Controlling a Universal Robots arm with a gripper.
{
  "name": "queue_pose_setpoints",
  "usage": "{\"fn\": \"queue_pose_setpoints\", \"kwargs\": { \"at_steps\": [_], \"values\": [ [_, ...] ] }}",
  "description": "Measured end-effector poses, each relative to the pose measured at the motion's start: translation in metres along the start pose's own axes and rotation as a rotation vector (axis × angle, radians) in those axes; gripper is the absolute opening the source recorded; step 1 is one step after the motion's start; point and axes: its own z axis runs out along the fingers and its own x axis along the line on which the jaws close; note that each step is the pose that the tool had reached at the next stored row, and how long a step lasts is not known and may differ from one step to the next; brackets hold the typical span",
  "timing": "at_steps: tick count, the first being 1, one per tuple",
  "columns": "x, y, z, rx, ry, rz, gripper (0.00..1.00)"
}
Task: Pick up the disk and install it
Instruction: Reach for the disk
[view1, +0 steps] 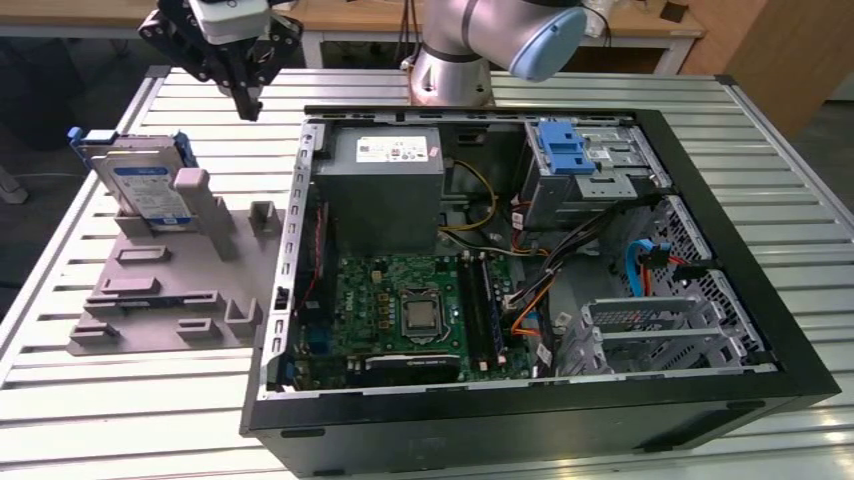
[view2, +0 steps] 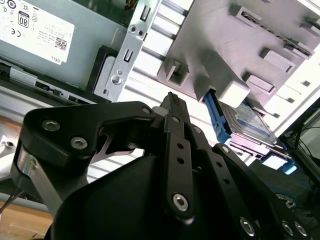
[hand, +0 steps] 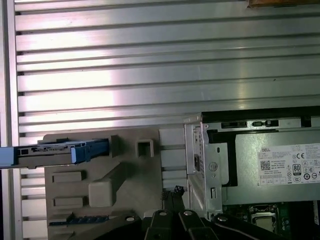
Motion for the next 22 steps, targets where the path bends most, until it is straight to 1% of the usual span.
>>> {"fn": "queue_pose_setpoints", "kwargs": {
  "at_steps": [22],
  "values": [
    [0.0191,0.0014,0.0013,0.0000,-0.0001,0.000,0.11]
  ]
}}
